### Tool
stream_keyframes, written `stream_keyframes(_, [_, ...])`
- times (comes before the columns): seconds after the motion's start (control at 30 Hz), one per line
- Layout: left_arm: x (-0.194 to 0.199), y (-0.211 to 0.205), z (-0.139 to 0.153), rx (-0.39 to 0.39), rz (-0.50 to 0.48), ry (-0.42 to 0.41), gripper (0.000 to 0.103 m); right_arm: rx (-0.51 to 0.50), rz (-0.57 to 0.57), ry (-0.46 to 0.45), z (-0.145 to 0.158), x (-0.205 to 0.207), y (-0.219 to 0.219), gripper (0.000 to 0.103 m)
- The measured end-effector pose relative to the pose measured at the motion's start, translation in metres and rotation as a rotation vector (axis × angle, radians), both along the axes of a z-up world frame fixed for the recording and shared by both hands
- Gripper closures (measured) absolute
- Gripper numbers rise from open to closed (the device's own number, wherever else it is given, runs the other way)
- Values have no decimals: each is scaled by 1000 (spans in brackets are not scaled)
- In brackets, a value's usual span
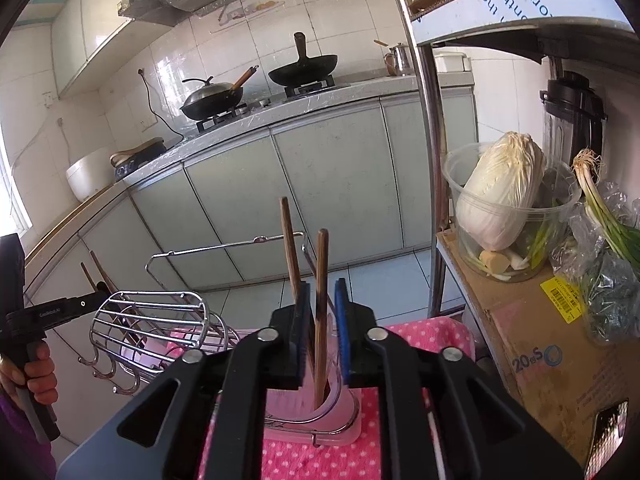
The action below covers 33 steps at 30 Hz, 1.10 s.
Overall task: Organize utensils
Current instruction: 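Open both tools to release the chopsticks in the cup, then move both tools down toward the black stick and clear plastic spoon on the cloth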
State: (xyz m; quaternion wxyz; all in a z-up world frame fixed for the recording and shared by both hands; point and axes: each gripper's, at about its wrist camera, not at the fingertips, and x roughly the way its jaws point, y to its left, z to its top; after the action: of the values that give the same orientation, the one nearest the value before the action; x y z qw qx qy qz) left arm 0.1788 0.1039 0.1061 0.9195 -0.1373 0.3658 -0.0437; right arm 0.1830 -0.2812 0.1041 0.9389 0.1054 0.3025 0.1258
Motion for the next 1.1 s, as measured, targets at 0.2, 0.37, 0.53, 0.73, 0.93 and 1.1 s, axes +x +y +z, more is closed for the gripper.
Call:
stream_keyframes(0.2, [-10, 1, 8, 6, 11, -33, 79, -13, 22, 2, 2, -5, 4, 65])
stream_keyframes(0.37, [-17, 7, 12, -9, 22, -37, 75, -5, 16, -4, 6, -12, 1, 62])
stream_keyframes(0.53, [-24, 10, 17, -13, 26, -43, 75, 7, 9, -12, 12, -18, -5, 61])
stream_keyframes(0.73, [-32, 6, 21, -16, 22, -45, 75, 24, 16, -37, 22, -31, -8, 61])
stream_keyframes(0.93, [-51, 2, 24, -4, 10, -65, 75, 10, 19, -82, 32, -54, -7, 61])
stream_keyframes(1.1, [-68, -1, 24, -11, 0, -84, 75, 21, 35, -90, 32, -69, -8, 60])
